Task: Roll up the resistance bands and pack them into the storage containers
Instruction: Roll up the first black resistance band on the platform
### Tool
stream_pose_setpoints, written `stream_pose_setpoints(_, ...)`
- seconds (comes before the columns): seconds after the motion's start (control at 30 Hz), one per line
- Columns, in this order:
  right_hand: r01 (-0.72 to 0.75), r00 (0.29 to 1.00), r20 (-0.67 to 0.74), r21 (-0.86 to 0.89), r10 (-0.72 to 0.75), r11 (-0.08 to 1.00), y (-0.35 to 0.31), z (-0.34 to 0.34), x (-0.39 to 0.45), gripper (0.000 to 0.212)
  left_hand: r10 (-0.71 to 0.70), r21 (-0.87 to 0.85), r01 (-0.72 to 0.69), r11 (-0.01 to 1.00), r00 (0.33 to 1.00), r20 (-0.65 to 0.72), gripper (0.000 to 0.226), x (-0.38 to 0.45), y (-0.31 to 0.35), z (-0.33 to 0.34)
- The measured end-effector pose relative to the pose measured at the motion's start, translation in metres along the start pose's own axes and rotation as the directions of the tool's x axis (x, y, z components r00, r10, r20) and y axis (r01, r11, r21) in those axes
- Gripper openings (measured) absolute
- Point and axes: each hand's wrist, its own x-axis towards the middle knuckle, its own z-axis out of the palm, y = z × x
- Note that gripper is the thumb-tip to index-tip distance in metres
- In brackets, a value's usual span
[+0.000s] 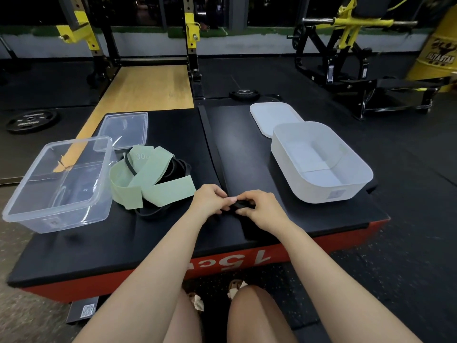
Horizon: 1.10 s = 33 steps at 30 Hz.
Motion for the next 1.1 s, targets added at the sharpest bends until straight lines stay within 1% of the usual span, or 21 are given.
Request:
stream_pose_setpoints(0.17, 0.014, 0.997, 0.073, 0.017, -0.015, 1.0, 0.004, -0.008, 0.0, 0.026, -0.049, -0.046, 0.052, 0.998, 0.997, 0.064, 0.022, -0.005, -0.001, 0.002)
stream_pose_setpoints(0.23, 0.021, 0.994, 0.104, -0.006, -0.02, 1.0, 0.006, -0.011, 0.002, 0.029, -0.076, -0.068, 0.08, 0.994, 0.995, 0.06, 0.023, -0.005, -0.003, 0.006)
stream_pose_setpoints(0.3, 0.024, 0.993, 0.114, 0.016, -0.026, 1.0, 0.007, -0.011, 0.004, 0.033, -0.092, -0.114, 0.098, 0.989, 0.994, 0.059, 0.024, -0.005, -0.003, 0.009)
stream_pose_setpoints(0.37, -0.002, 0.996, 0.089, 0.068, -0.004, 0.998, 0.009, -0.009, 0.005, 0.039, -0.106, -0.149, 0.115, 0.982, 0.992, 0.066, 0.025, -0.005, -0.003, 0.009)
stream_pose_setpoints(0.43, -0.025, 0.998, 0.053, 0.078, 0.021, 0.997, 0.01, -0.007, 0.003, 0.038, -0.119, -0.169, 0.129, 0.977, 0.99, 0.069, 0.024, -0.006, -0.002, 0.009)
stream_pose_setpoints(0.5, -0.01, 1.0, 0.008, 0.009, 0.01, 1.0, 0.009, -0.004, 0.0, 0.033, -0.129, -0.18, 0.14, 0.974, 0.989, 0.069, 0.022, -0.006, -0.001, 0.01)
stream_pose_setpoints(0.6, 0.067, 0.996, -0.04, -0.156, -0.074, 0.985, 0.009, 0.003, -0.006, 0.035, -0.135, -0.176, 0.141, 0.974, 0.99, 0.045, 0.021, -0.007, 0.0, 0.012)
stream_pose_setpoints(0.7, 0.06, 0.994, -0.079, -0.189, -0.076, 0.98, 0.006, 0.011, -0.009, 0.036, -0.133, -0.15, 0.134, 0.98, 0.991, 0.016, 0.02, -0.007, 0.001, 0.014)
stream_pose_setpoints(0.77, 0.07, 0.989, -0.114, -0.207, -0.095, 0.976, 0.006, 0.013, -0.008, 0.03, -0.126, -0.145, 0.124, 0.982, 0.992, -0.002, 0.02, -0.008, 0.0, 0.016)
stream_pose_setpoints(0.83, 0.095, 0.986, -0.114, -0.204, -0.119, 0.974, 0.006, 0.012, -0.006, 0.026, -0.116, -0.139, 0.113, 0.984, 0.993, -0.019, 0.019, -0.008, -0.002, 0.017)
stream_pose_setpoints(0.87, 0.108, 0.986, -0.107, -0.196, -0.131, 0.975, 0.007, 0.01, -0.004, 0.025, -0.107, -0.127, 0.103, 0.986, 0.994, -0.027, 0.021, -0.009, -0.003, 0.018)
stream_pose_setpoints(1.0, 0.169, 0.98, -0.067, -0.194, -0.185, 0.966, 0.01, 0.005, 0.0, 0.026, -0.051, -0.098, 0.047, 0.994, 0.998, -0.034, 0.045, -0.011, -0.003, 0.02)
stream_pose_setpoints(1.1, 0.214, 0.976, -0.005, -0.184, -0.219, 0.959, 0.011, -0.004, 0.003, 0.026, -0.041, -0.071, 0.036, 0.997, 0.997, -0.062, 0.05, -0.012, 0.0, 0.017)
